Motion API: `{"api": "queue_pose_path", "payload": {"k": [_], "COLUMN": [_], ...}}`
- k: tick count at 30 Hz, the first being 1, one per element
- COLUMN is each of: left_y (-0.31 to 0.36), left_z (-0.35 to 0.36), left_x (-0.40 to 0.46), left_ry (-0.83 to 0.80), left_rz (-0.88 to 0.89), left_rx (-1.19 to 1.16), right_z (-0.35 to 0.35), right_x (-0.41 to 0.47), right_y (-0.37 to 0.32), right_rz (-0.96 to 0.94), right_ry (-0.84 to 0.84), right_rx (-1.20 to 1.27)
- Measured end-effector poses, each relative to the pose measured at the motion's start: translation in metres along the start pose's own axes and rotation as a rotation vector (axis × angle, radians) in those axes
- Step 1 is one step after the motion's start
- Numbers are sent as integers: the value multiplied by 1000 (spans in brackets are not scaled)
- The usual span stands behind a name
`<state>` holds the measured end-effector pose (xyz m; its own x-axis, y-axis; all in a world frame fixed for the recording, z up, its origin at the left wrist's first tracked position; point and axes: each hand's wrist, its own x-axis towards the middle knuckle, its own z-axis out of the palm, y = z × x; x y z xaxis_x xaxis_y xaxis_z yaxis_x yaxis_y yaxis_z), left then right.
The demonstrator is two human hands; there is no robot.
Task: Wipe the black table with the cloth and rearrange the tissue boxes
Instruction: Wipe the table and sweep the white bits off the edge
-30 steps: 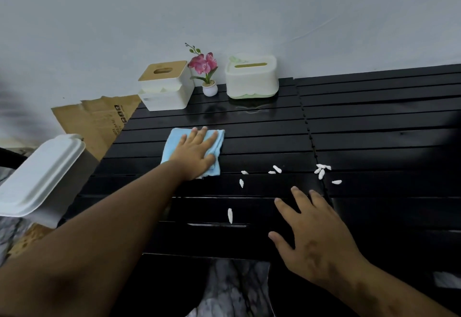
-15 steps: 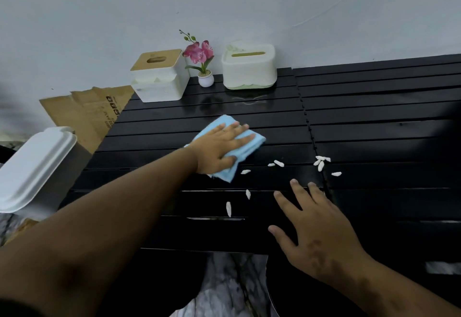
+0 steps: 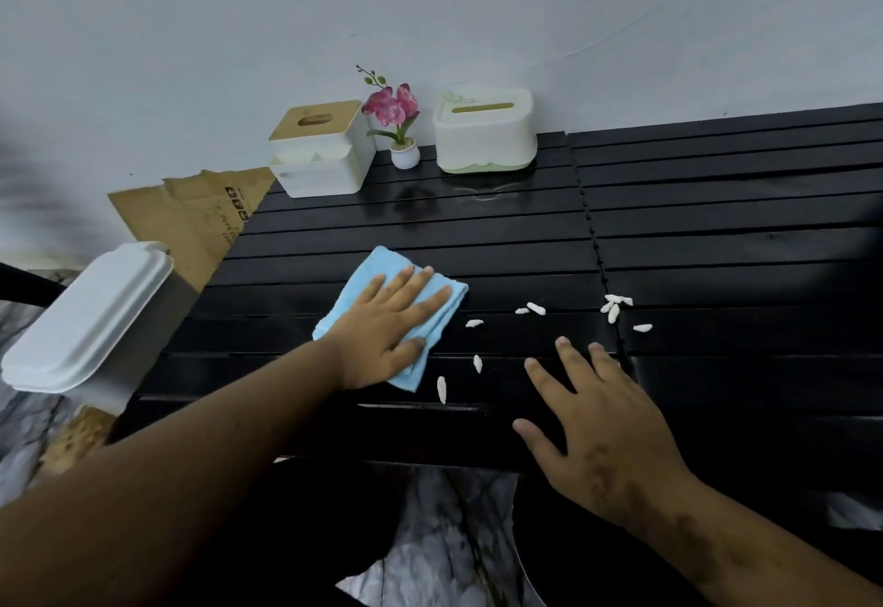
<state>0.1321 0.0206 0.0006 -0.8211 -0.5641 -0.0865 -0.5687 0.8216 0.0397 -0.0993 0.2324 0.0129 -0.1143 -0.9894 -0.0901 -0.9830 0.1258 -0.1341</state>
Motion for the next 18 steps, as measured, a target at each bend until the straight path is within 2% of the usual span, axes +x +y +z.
{"api": "queue_pose_path", "payload": {"k": [3, 9, 11, 13, 15, 18], "left_y": [32, 102, 131, 152, 156, 142], "left_z": [5, 9, 9, 10, 11, 12], "left_x": [-22, -7, 8, 18, 22, 14], "left_ry": [12, 16, 25, 41, 60, 83], "left_rz": [-35, -298, -314, -320, -346, -387], "left_rx": [-16, -44, -60, -71, -90, -109], "right_z": [-5, -25, -37, -49, -58, -62], "right_x": [0, -5, -9, -15, -23, -33], "right_y": [-2, 4, 11, 21, 34, 52], "right_rz": [0, -33, -14, -17, -17, 29], "right_ry": [-23, -82, -65, -22, 19, -18], "right_rx": [-5, 145, 206, 165, 112, 45]}}
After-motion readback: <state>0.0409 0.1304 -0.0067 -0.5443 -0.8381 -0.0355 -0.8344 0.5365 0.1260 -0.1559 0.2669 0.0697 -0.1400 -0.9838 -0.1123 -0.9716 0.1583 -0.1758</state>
